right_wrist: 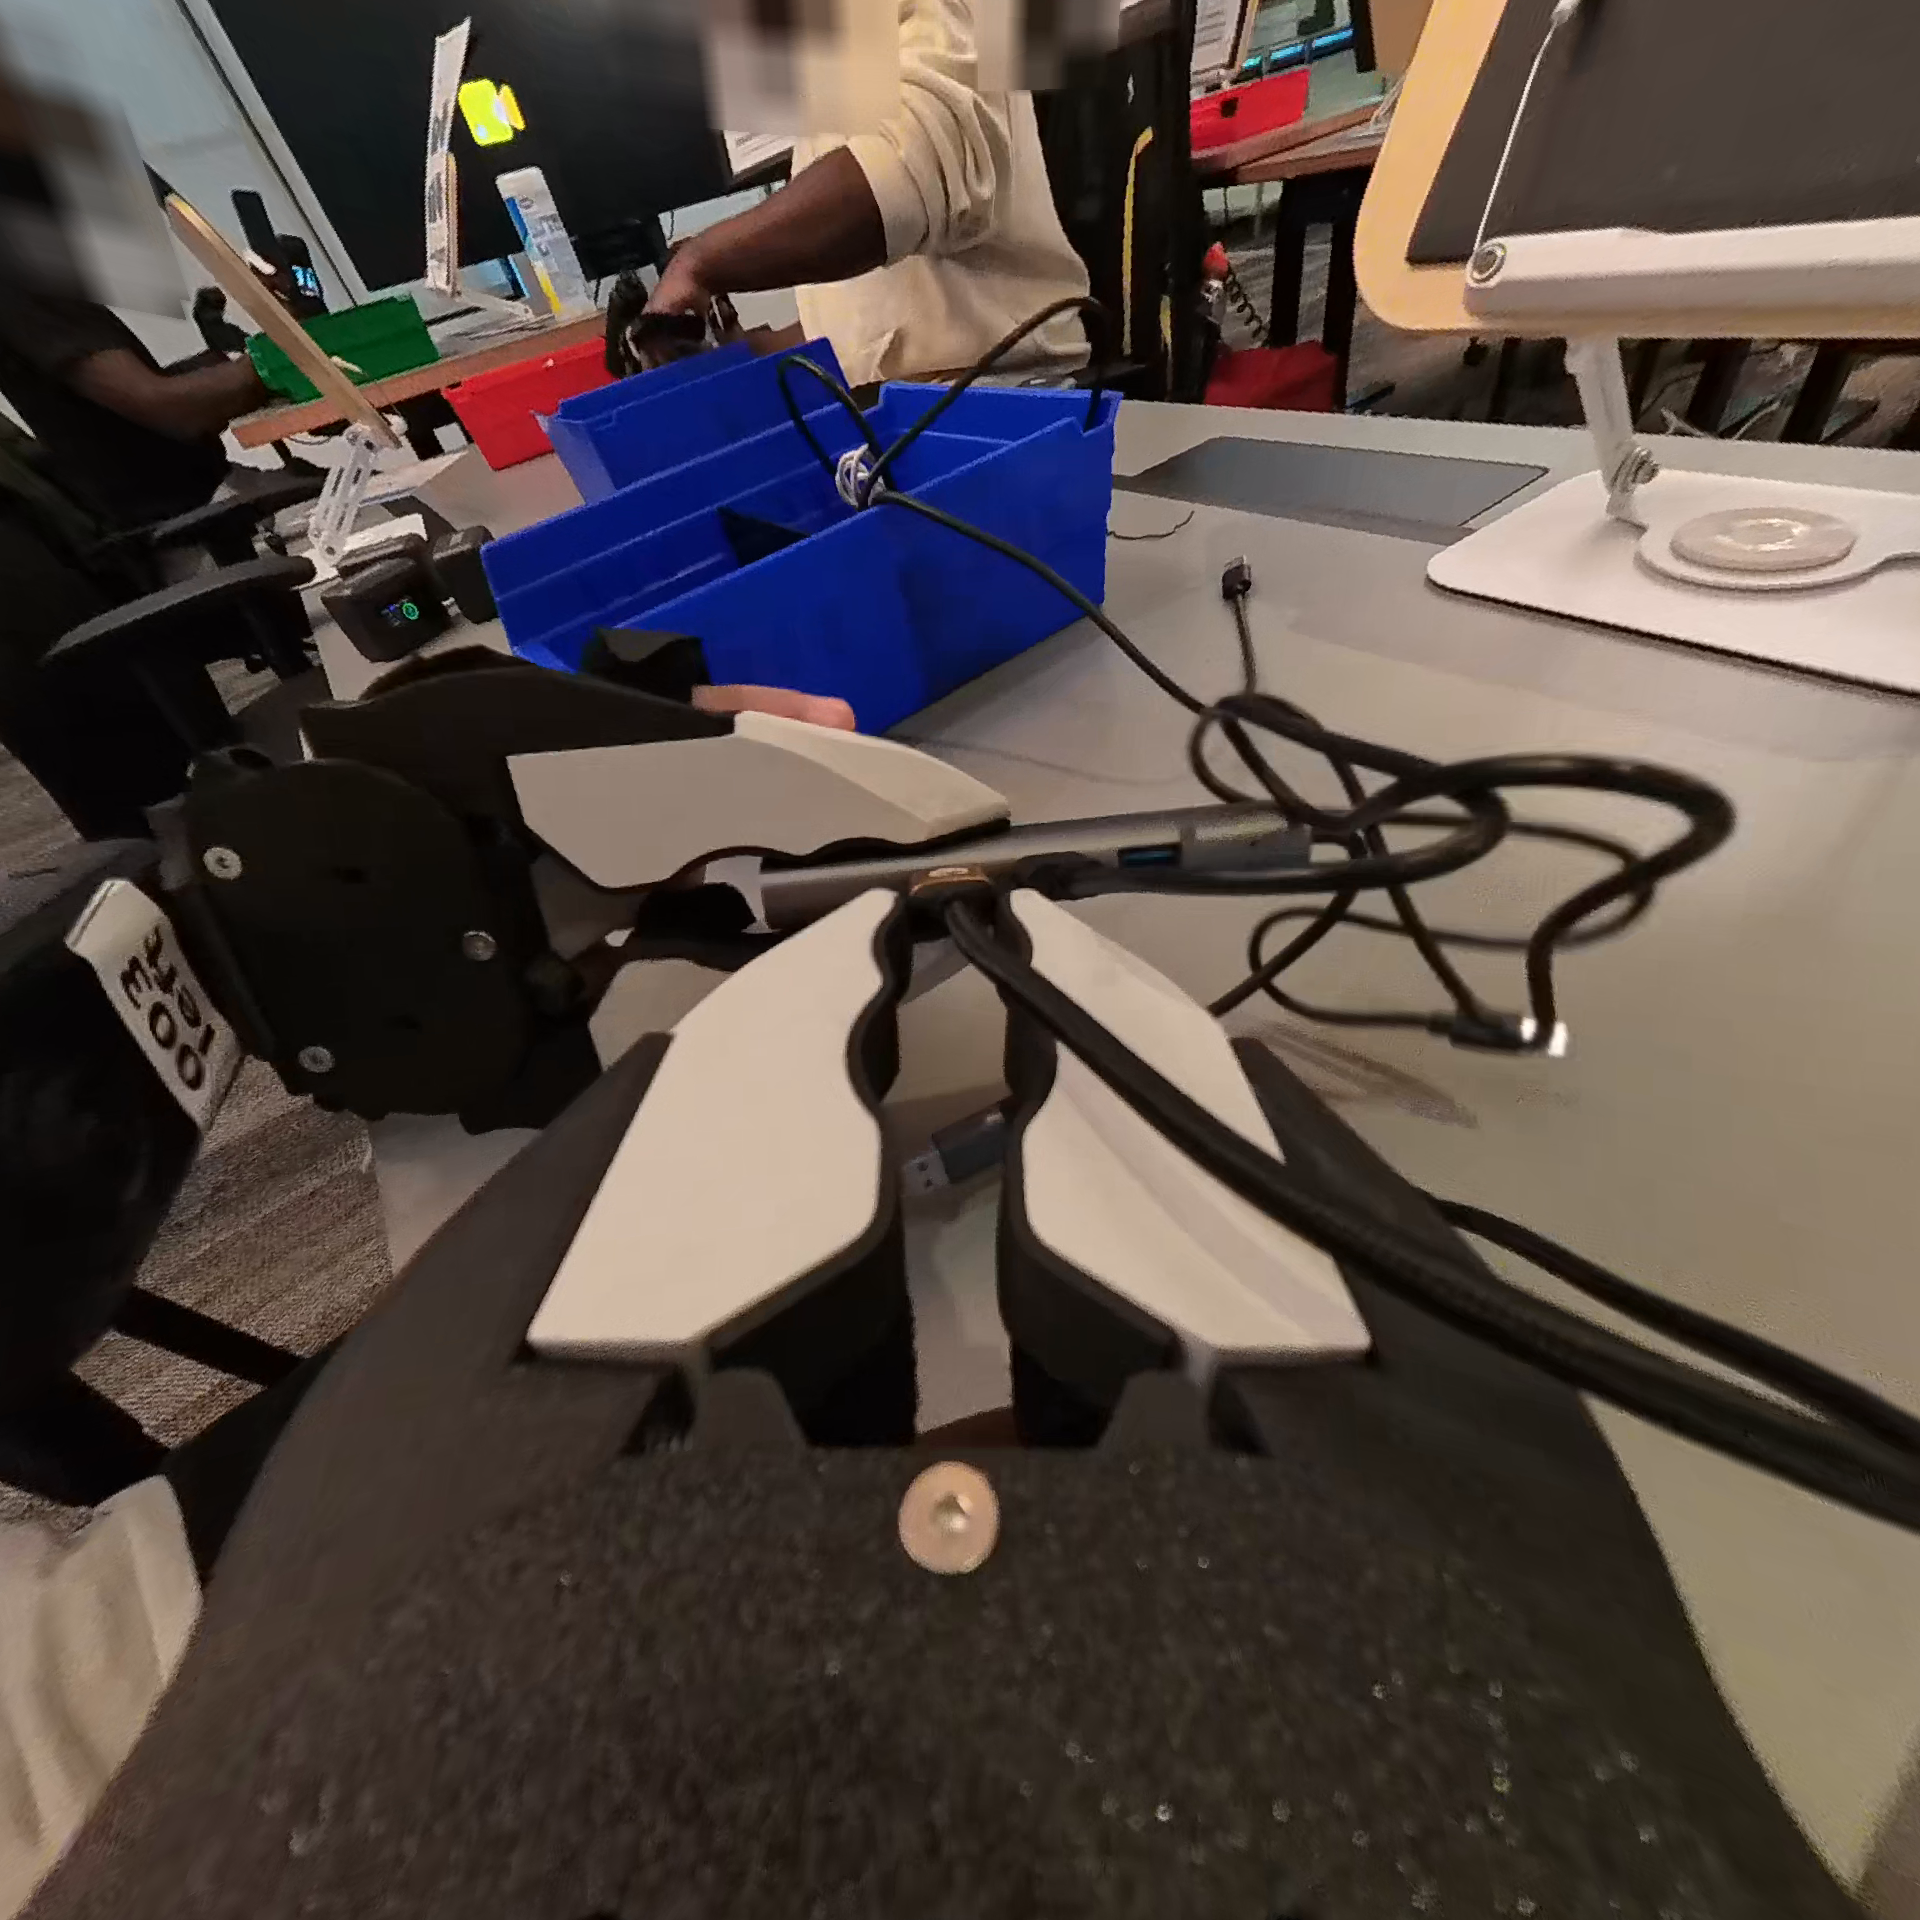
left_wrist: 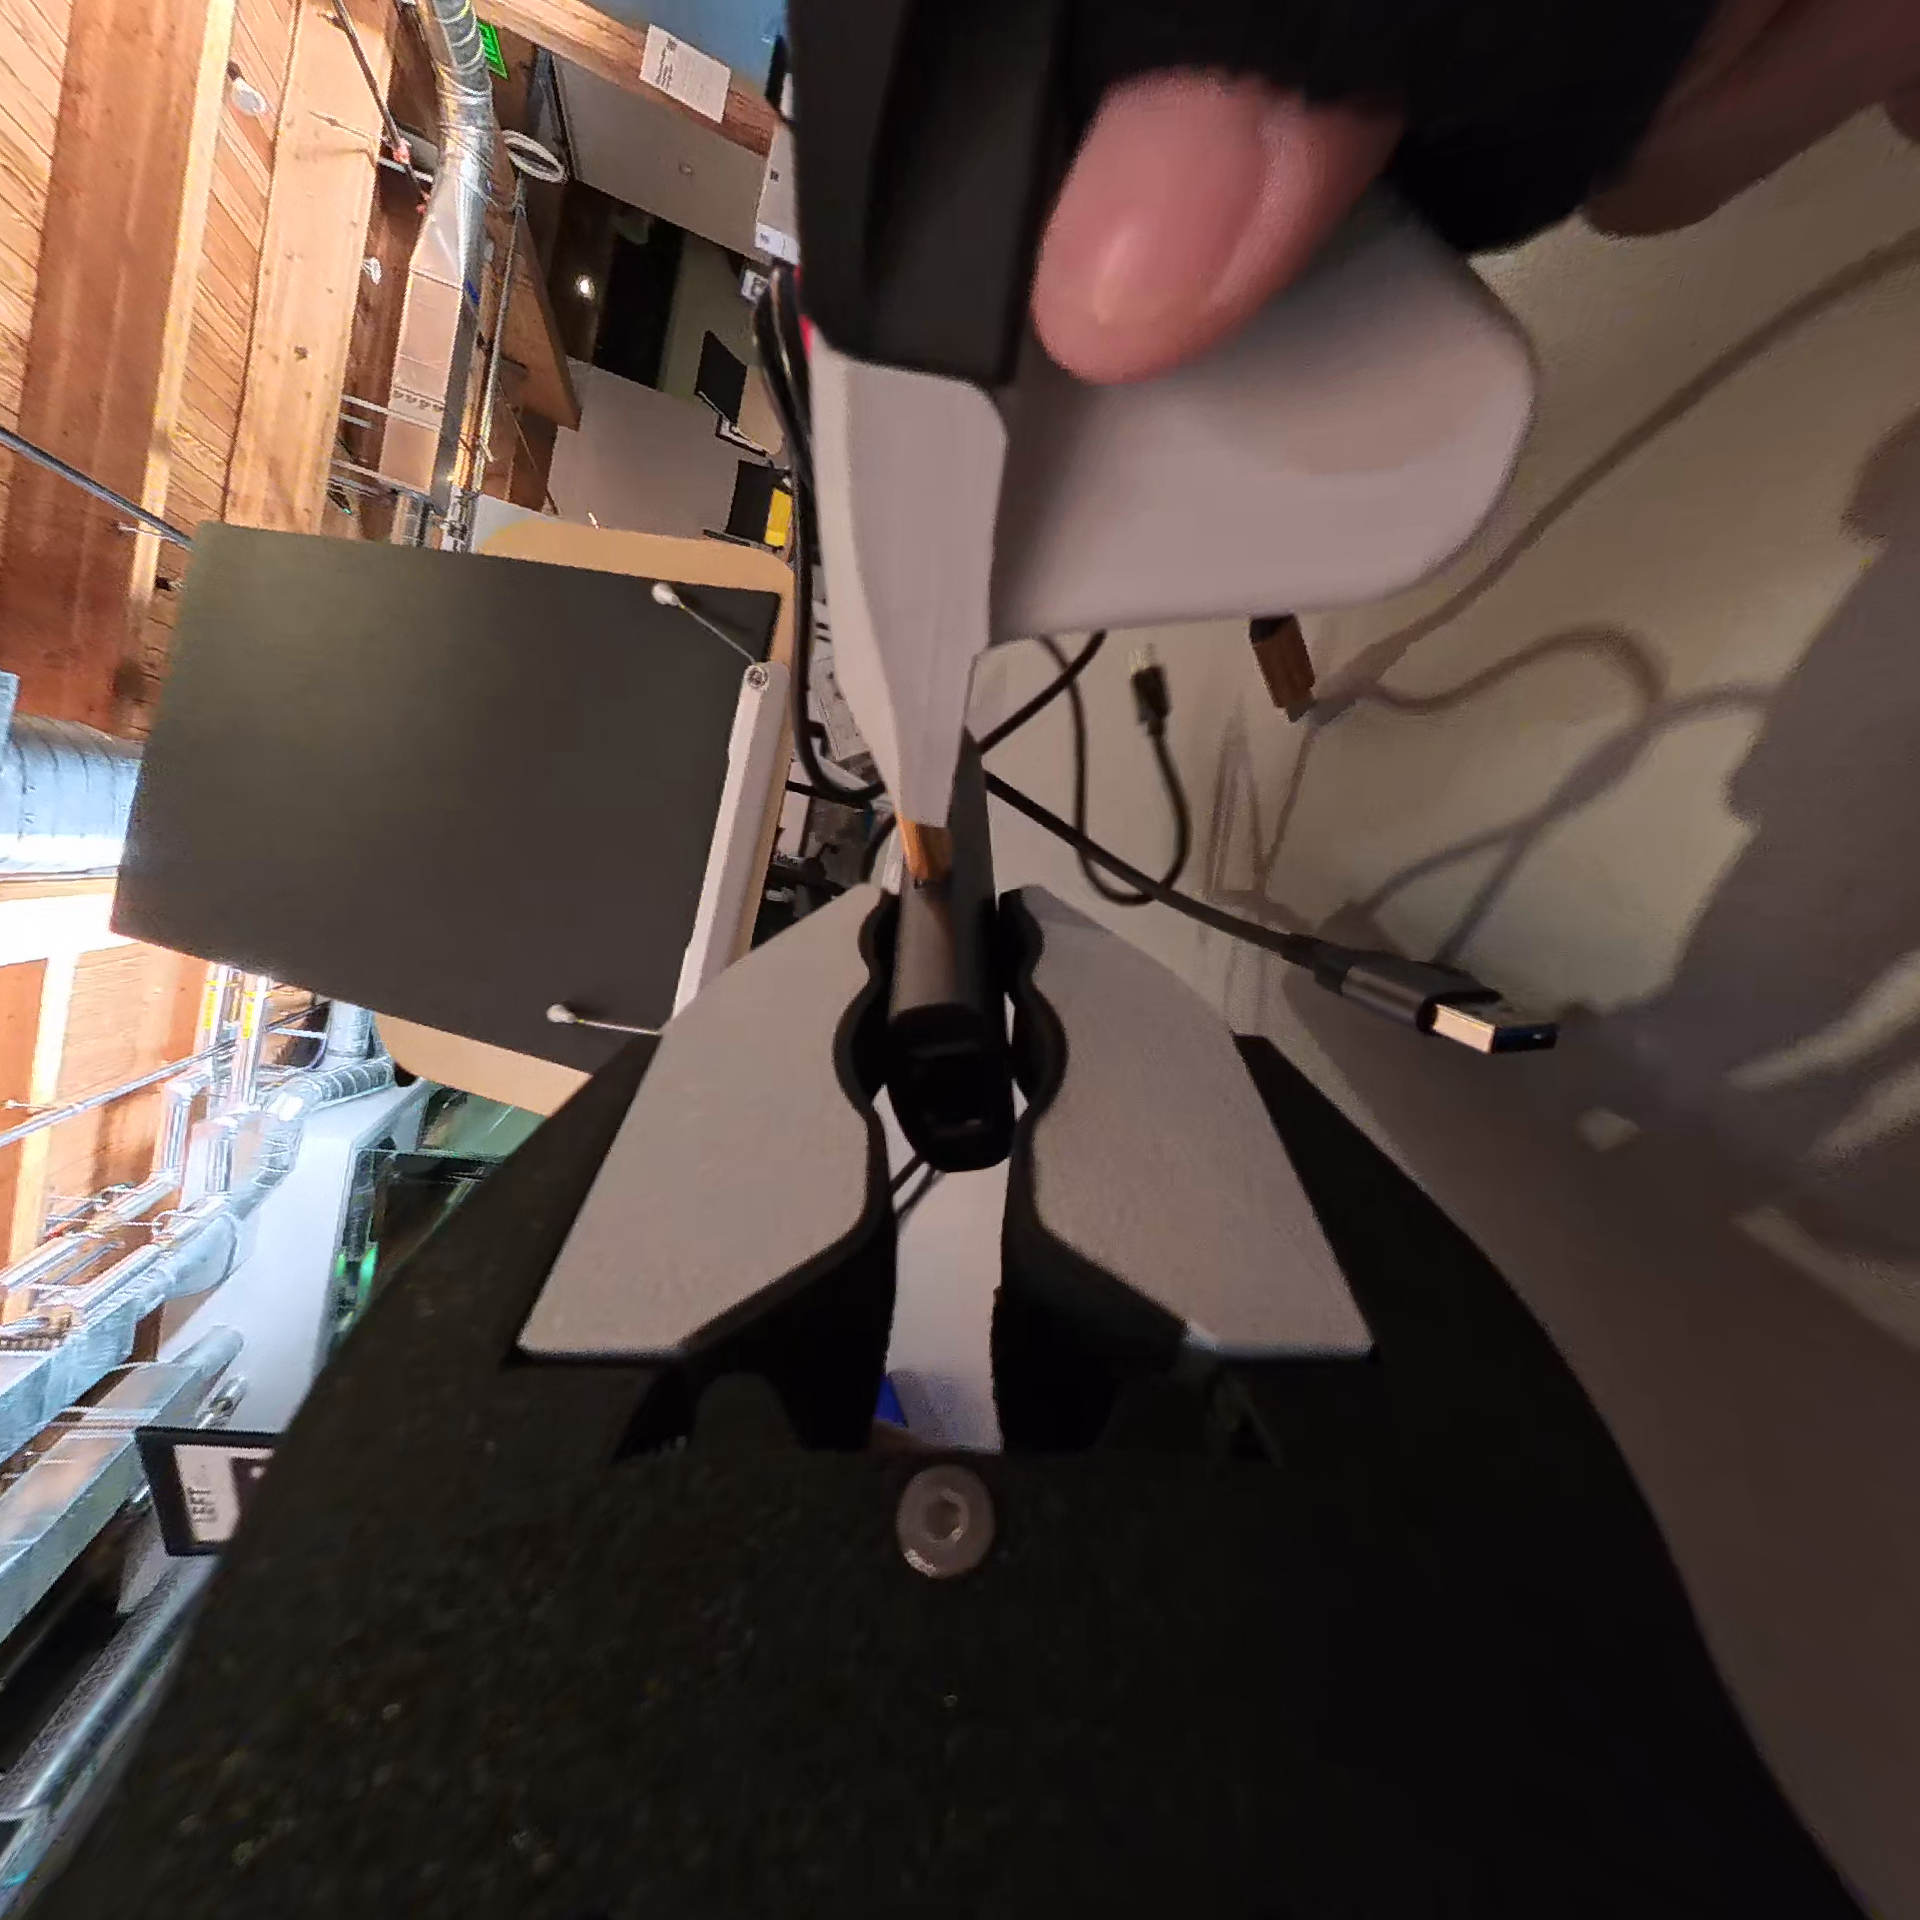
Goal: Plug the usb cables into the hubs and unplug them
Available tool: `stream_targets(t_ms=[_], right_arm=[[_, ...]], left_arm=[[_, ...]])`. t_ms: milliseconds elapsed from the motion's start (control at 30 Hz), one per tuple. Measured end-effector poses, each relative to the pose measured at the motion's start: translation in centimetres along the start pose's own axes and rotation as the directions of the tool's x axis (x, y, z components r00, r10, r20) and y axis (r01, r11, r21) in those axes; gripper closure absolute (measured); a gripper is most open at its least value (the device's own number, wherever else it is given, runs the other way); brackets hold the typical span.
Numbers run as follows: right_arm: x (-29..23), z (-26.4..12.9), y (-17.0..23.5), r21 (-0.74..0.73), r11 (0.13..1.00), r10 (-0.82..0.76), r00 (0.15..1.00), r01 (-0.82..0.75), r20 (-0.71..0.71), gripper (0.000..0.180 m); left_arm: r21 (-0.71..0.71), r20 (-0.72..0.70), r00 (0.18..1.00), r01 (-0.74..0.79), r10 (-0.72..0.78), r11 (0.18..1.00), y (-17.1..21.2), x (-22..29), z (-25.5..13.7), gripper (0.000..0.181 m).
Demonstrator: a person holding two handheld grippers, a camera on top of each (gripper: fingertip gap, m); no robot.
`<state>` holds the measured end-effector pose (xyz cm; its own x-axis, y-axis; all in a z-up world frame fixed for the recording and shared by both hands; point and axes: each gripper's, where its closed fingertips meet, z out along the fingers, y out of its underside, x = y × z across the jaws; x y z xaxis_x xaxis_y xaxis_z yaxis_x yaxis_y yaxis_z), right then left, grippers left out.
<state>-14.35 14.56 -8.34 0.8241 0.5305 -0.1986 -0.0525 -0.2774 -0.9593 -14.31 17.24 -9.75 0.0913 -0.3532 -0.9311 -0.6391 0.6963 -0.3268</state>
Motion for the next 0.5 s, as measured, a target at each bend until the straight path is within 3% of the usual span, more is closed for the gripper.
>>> stream_targets(t_ms=[367,400,433,500], right_arm=[[-0.1,0.0,0.1,-0.005,1.0,0.007,0.999,-0.007,0.036,0.169],[0.3,-0.3,0.0,0.01,1.0,0.007,1.0,-0.007,0.018,0.18],[0.9,-1.1,-0.8,0.057,0.998,0.018,1.0,-0.018,0.005,0.18],[2.6,-3.1,-1.9,0.095,0.995,-0.006,0.999,0.011,-0.045,0.18]], left_arm=[[-0.028,0.029,1.0,0.007,-0.006,1.0,0.6,-1.0,0.1,0.163],[-0.11,0.047,0.999,0.032,-0.027,0.993,2.3,-1.5,0.4,0.163],[-0.177,0.06,0.996,0.078,-0.068,0.981,4.7,-2.3,0.5,0.163],[-0.174,0.09,0.987,0.15,-0.136,0.973,7.2,-4.0,0.0,0.163]])
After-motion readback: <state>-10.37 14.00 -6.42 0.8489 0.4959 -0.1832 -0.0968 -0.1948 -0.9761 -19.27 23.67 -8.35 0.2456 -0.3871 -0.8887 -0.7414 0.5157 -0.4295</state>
